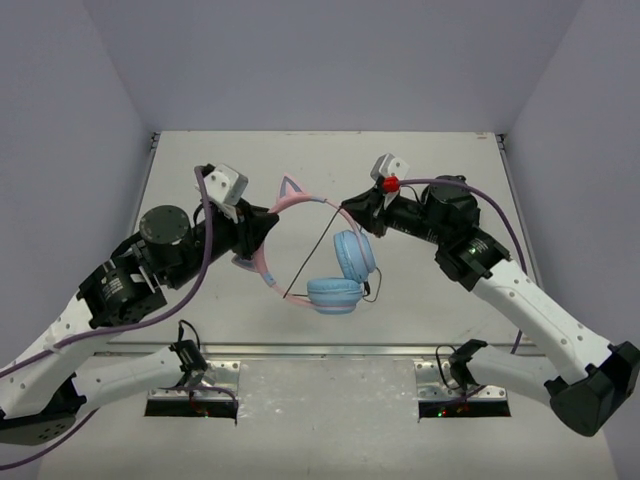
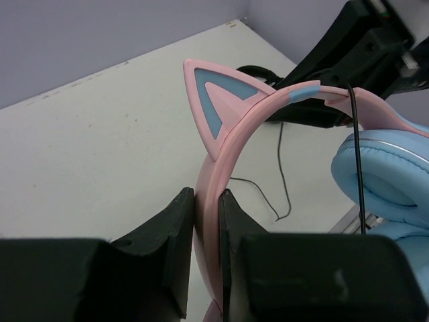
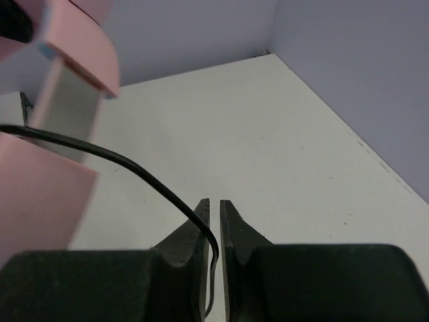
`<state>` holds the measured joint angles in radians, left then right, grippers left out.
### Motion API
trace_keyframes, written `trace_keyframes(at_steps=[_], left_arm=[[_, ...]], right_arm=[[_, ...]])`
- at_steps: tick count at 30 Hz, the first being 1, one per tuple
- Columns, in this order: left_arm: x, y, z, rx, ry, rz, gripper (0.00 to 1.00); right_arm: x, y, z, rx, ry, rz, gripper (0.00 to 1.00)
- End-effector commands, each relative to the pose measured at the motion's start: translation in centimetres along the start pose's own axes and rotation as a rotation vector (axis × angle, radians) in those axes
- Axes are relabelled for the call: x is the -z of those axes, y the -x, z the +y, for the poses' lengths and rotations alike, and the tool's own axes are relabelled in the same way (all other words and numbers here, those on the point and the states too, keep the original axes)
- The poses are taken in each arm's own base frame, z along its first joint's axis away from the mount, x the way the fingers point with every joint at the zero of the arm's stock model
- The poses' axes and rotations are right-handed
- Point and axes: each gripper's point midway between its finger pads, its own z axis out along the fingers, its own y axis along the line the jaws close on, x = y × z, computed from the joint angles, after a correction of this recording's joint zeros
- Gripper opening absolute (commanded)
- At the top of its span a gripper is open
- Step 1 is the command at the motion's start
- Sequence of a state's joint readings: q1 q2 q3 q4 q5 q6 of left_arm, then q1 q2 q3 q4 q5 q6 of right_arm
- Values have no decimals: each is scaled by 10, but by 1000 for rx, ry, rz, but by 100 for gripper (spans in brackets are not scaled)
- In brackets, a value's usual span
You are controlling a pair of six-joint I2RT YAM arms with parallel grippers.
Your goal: Wrap the headphones
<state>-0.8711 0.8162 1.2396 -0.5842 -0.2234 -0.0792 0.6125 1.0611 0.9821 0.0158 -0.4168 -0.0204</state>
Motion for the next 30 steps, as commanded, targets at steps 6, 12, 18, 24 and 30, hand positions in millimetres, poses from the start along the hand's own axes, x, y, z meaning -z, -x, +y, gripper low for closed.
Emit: trace_keyframes(at_steps=[6,12,18,24,30], left_arm=[[38,101,-38,165,-208,-304,0],[42,125,-37,275,-201,-378,0],[47,155,-7,400,-34,-461,0],[53,165,46,534,261,-558,1],[38,156,85,573,551,-599,0]], right_arm=[[-6,27,20,-117,133,-165,20],[-34,21,38,-288,287,-236,29],[-74,-17,58,-406,365,-229,21],[-96,-46,88,-467,423,-216,14],[-105,-81,115,-554,479,-191,10]])
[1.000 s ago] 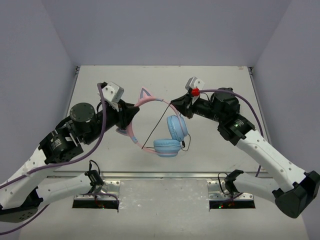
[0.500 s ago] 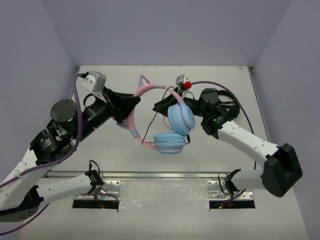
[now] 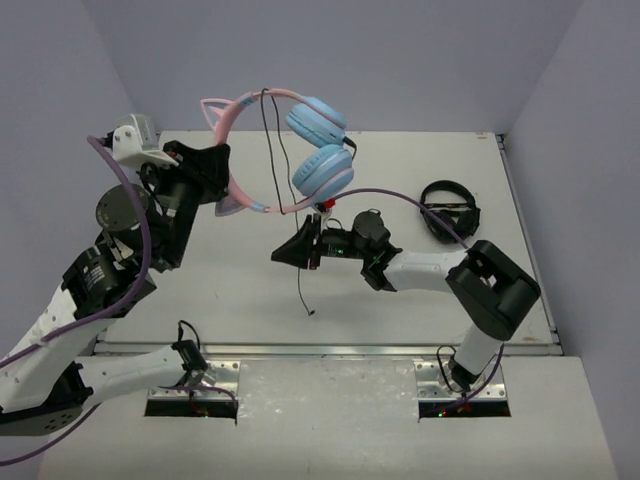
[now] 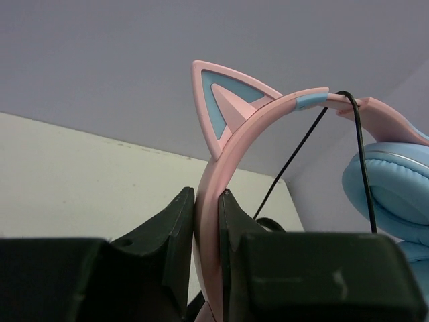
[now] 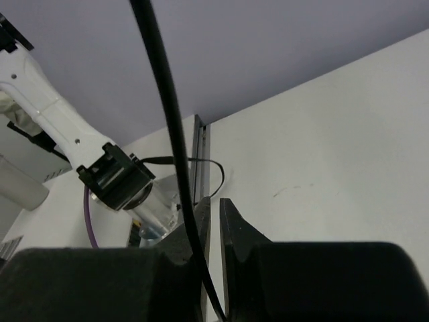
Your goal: Wrap the headphones
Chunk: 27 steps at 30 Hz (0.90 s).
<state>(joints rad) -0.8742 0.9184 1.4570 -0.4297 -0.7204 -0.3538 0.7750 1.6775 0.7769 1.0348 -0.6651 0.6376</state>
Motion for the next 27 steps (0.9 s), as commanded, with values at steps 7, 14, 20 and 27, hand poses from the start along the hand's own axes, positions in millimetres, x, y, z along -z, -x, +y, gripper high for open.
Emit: trace_keyframes(at_steps=[7,14,20,27], left_arm=[[-25,66,22,74,373,-266,0],[-43,56,41,-26,510,-298,0],[-71,32,69,-103,582,-275,0],[-92,-11,111,-194,616,-231,0]], right_arm=[[12,-54,19,-96,49,11,1],[44,-90,35,-28,-121,107,1],[45,-86,75,173,-213,241,1],[42,-35,103,368,-289,280,1]])
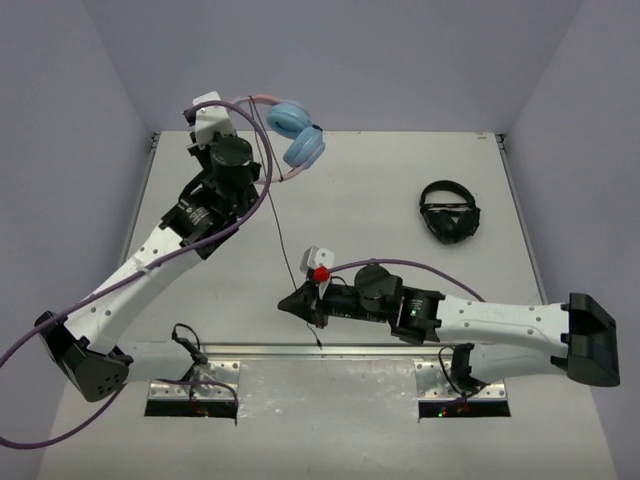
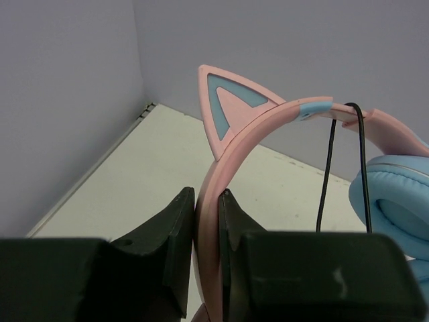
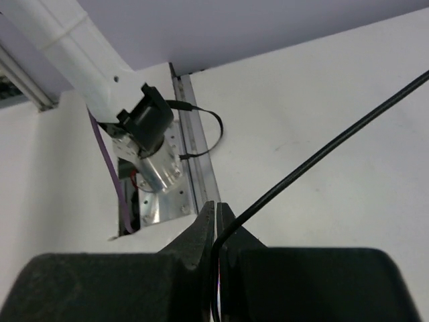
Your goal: Wrap the headphones
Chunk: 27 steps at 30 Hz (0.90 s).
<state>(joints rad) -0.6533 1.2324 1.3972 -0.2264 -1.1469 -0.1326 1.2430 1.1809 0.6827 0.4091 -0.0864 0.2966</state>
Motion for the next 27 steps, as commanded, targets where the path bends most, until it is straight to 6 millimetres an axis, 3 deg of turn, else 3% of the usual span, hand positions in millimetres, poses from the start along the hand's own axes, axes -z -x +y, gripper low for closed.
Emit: trace_keyframes(at_steps=[1,3,5,6,8,9,10,11,13,14,18,20,21,23,24,25,26,27], left_arm=[[-16,6,4,163,-17,-55,0],[-23,-8,0,129,-69,-38,0],[-27,-29,-7,108,-142,0,0],[-31,-33,-4,107,-148,7,0],[-32,-42,-8,118,-191,31,0],[-34,-45,-6,111,-197,42,0],[-34,-47,-8,105,-210,49,0],[-33,-49,-12,97,-240,59,0],[-31,-54,-17,84,-272,77,1],[-30,-55,-22,90,-313,95,0],[-36,-77,-30,66,-346,190,0],[-33,-85,-34,26,-391,196,0],[-31,-80,-37,33,-422,170,0],[-21,-95,-46,-26,-532,173,0],[-16,-83,-55,-4,-595,114,0],[-3,-94,-58,-38,-681,108,0],[4,-90,-63,-30,-727,72,0],[13,-97,-61,-39,-766,67,0]], right_arm=[[23,-5,-19,146,-119,143,1],[27,22,-19,183,-130,115,1],[36,29,-27,239,-174,157,1],[38,50,-29,256,-195,133,1],[42,55,-33,303,-211,181,1],[43,73,-32,334,-215,166,1],[47,72,-36,364,-232,203,1],[46,84,-36,377,-239,197,1],[50,84,-44,420,-266,250,1],[50,94,-44,433,-273,245,1],[50,85,-52,478,-287,336,1],[54,94,-53,499,-298,336,1],[55,99,-54,511,-307,331,1],[58,108,-60,554,-318,344,1],[60,126,-61,565,-326,320,1],[60,122,-73,583,-339,378,1],[62,138,-77,595,-351,364,1],[64,137,-85,620,-361,404,1]])
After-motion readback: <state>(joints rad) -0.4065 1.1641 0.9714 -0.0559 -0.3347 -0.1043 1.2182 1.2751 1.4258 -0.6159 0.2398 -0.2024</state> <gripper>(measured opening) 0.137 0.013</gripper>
